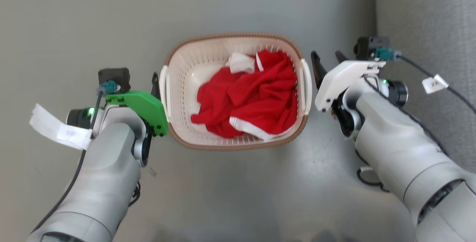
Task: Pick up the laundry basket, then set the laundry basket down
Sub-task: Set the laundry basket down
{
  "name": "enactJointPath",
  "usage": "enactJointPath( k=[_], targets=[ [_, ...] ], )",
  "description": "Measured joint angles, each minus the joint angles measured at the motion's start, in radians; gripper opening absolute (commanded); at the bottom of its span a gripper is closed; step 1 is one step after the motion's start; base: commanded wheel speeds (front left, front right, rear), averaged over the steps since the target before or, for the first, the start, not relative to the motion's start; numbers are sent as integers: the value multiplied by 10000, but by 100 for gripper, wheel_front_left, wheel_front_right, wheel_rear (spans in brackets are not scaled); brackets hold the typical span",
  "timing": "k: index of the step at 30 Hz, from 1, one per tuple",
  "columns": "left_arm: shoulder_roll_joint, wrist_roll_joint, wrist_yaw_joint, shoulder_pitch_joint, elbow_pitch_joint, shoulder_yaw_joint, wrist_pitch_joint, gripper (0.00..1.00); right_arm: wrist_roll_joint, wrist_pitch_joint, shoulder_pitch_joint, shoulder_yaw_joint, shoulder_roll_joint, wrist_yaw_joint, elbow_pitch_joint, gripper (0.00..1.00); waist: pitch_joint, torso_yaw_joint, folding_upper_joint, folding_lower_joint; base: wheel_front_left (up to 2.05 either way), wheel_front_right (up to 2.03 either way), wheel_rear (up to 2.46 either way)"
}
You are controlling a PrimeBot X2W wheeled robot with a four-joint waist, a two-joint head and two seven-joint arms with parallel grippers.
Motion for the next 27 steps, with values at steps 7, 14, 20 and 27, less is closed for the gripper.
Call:
enactJointPath(
  k=[7,14,20,27],
  targets=[
    [533,497,63,662,-1661,596,-2,100,-575,-21,300,-414,4,-4,-984,100,-985,-51,0,0,0,0,0],
    [905,1294,230,1635,-3542,1457,-27,100,-1304,-23,826,-1260,-222,-130,-2245,100,-1896,-159,0,0,0,0,0],
    [976,1964,314,2657,-4984,2219,-27,100,-1969,-23,1743,-2004,-437,-309,-3279,100,-2579,-238,0,-1,0,0,0],
    [984,2587,399,4131,-6192,2915,-27,100,-2874,-23,2894,-2872,-627,-466,-4556,100,-3323,-297,0,0,0,0,0]
  ],
)
